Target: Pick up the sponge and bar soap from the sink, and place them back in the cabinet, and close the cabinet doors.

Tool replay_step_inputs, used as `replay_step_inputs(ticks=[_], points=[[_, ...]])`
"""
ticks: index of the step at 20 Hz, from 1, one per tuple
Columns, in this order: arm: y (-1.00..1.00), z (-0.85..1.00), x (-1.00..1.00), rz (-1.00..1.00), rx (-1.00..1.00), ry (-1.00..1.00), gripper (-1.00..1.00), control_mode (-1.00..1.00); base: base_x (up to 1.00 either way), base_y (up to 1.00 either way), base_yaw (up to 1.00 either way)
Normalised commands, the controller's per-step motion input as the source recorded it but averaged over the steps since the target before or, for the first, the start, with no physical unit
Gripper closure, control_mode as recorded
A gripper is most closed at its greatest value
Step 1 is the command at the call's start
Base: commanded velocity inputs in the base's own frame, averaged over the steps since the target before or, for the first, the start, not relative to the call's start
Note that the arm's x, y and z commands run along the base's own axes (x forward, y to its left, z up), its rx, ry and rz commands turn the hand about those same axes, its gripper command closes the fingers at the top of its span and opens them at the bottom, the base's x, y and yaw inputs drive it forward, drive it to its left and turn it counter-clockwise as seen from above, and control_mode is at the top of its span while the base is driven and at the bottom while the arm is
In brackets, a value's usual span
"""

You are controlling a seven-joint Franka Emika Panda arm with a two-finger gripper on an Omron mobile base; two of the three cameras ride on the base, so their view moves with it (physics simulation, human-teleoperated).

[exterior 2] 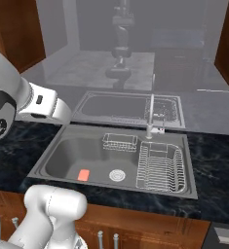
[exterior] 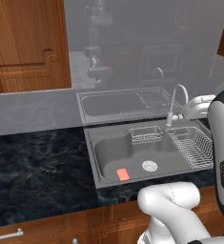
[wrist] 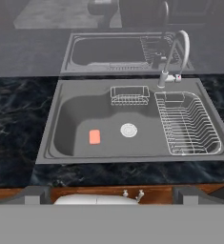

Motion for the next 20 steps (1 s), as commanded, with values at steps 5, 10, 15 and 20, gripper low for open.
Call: replay_step_inputs(ticks=[5,10,15,20], points=[[0.00,0.00,0.01,0.00,0.00,0.00,-1.00,-1.00,0.00,0.00,0.00],[0.00,-0.04,0.24,0.00,0.00,0.00,-1.00,-1.00,0.00,0.00,0.00],[0.01,-0.11,0.36,0.00,0.00,0.00,-1.00,-1.00,0.00,0.00,0.00],[0.08,-0.02,0.36,0.00,0.00,0.01,-1.00,-1.00,0.00,0.00,0.00]])
